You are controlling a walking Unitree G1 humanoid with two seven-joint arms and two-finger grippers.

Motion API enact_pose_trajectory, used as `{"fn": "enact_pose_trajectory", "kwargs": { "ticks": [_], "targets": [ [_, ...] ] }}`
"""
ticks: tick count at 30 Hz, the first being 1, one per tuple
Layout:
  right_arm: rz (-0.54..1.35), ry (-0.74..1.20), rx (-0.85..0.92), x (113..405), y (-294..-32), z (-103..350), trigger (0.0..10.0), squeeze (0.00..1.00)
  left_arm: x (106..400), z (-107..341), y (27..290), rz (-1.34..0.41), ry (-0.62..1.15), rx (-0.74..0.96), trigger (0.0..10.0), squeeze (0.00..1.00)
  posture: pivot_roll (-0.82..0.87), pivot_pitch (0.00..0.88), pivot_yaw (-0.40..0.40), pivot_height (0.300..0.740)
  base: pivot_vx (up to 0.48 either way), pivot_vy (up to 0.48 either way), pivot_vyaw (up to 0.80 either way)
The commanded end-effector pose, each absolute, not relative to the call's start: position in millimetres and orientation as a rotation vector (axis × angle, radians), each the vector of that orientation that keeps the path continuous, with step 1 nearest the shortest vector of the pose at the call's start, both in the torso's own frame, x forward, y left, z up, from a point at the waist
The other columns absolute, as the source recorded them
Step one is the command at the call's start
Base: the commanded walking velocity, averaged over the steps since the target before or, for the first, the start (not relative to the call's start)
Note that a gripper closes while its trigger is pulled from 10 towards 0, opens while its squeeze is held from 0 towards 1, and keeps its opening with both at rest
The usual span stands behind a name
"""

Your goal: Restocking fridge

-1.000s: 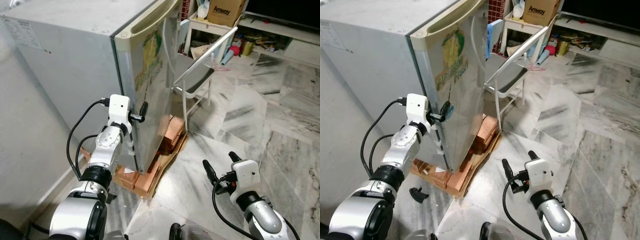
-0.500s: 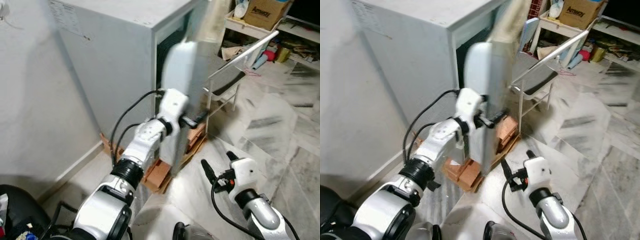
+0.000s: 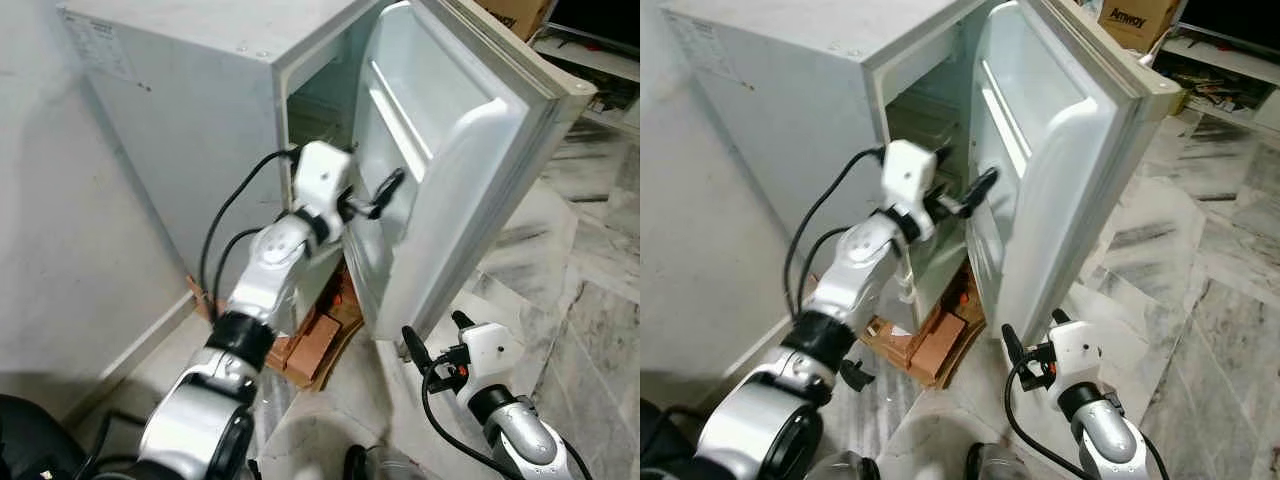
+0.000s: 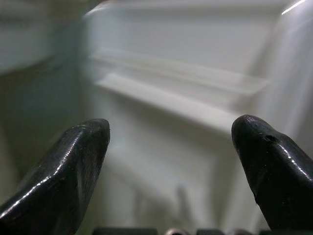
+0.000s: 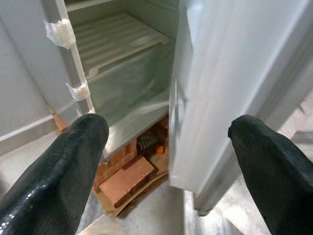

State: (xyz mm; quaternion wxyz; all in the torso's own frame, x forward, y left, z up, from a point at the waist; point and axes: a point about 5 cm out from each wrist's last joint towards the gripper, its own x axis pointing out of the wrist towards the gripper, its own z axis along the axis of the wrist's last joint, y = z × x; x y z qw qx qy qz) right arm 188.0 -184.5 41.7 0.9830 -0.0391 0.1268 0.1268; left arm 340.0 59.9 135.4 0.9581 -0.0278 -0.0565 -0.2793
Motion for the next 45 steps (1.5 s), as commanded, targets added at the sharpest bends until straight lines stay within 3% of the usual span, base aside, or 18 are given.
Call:
{"fn": "enact_pose_trajectory", "kwargs": {
  "ticks": [1, 8, 17, 25, 45],
  "targets": [
    [0.245, 0.247, -0.079, 189, -185, 41, 10.0, 0.0, 337, 130, 75, -0.501, -0.108, -0.047, 10.0, 0.0, -0.1, 0.026, -0.011, 0.74, 0.0, 0.0, -0.58],
    [0.244, 0.253, -0.076, 190, -188, 34, 10.0, 0.0, 303, 94, 120, -0.366, -0.002, -0.042, 10.0, 0.0, -0.09, 0.027, -0.012, 0.74, 0.0, 0.0, -0.8],
    [0.24, 0.255, -0.1, 199, -194, 22, 10.0, 0.0, 276, 89, 144, -0.264, 0.022, 0.034, 10.0, 0.0, -0.06, 0.042, -0.012, 0.74, 0.232, 0.0, -0.46],
    [0.203, 0.17, -0.087, 218, -187, 42, 10.0, 0.0, 257, 87, 148, -0.256, 0.062, 0.048, 10.0, 0.0, -0.05, 0.055, -0.005, 0.74, 0.47, 0.0, -0.4],
    [0.233, 0.127, -0.108, 231, -169, 58, 10.0, 0.0, 257, 80, 130, -0.346, 0.125, 0.039, 10.0, 0.0, -0.05, 0.009, -0.024, 0.74, 0.321, -0.076, -0.18]
  ]
}}
